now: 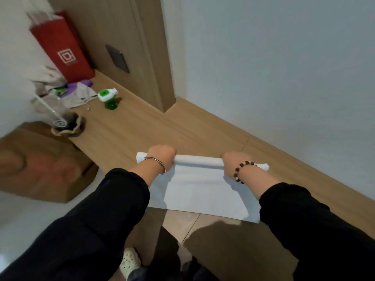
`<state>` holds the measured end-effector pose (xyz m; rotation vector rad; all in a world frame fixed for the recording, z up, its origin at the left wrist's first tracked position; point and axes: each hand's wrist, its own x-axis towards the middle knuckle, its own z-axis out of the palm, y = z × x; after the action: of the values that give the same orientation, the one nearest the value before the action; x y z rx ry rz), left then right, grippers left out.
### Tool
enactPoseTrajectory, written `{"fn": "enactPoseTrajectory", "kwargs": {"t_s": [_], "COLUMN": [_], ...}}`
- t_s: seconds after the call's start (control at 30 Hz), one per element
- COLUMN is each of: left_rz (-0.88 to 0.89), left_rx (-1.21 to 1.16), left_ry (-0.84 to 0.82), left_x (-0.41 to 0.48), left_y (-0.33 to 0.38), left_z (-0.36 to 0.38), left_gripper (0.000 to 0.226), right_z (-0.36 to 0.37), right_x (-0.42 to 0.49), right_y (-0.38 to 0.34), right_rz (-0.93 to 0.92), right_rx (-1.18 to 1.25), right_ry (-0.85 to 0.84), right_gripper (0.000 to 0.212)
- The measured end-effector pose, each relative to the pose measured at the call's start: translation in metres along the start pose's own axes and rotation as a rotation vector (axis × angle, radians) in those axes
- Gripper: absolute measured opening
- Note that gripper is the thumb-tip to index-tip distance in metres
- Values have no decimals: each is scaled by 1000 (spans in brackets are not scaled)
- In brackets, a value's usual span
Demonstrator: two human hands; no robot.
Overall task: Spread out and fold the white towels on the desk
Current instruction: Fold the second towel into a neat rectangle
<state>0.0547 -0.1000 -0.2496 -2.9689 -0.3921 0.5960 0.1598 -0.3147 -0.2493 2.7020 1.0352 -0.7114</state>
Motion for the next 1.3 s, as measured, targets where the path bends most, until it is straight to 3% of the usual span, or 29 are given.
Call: {"fn": "enactPoseTrajectory", "kwargs": {"t_s": [0.07, 0.37, 0.5, 0.73, 0.9, 1.13, 1.3], "left_rz": [-86, -259, -295, -487, -635, -824, -899], "left_rx": [5, -10, -31, -144, -209, -331, -444], "left_ry": [24, 192, 215, 150, 72, 32, -8], "left_x": [-17, -134, -205, -344, -414, -481, -537], "left_y": [-34, -227, -332, -485, -545, -587, -611], "left_z": [-2, 24, 71, 181, 253, 337, 400], "left_gripper": [17, 12, 12, 20, 24, 32, 20], "right_z": [-21, -77, -65, -25, 10, 56, 99], "right_x": [4, 2, -1, -6, 0, 10, 1], "right_y": [-35, -252, -380, -601, -710, -807, -868], "right_rz": [-36, -160, -204, -448, -607, -783, -843], "right_rx": [-92, -304, -311, -305, -358, -451, -521], "right_ry": [62, 328, 371, 389, 331, 265, 203], "right_gripper": [7, 15, 10, 13, 15, 21, 21]}}
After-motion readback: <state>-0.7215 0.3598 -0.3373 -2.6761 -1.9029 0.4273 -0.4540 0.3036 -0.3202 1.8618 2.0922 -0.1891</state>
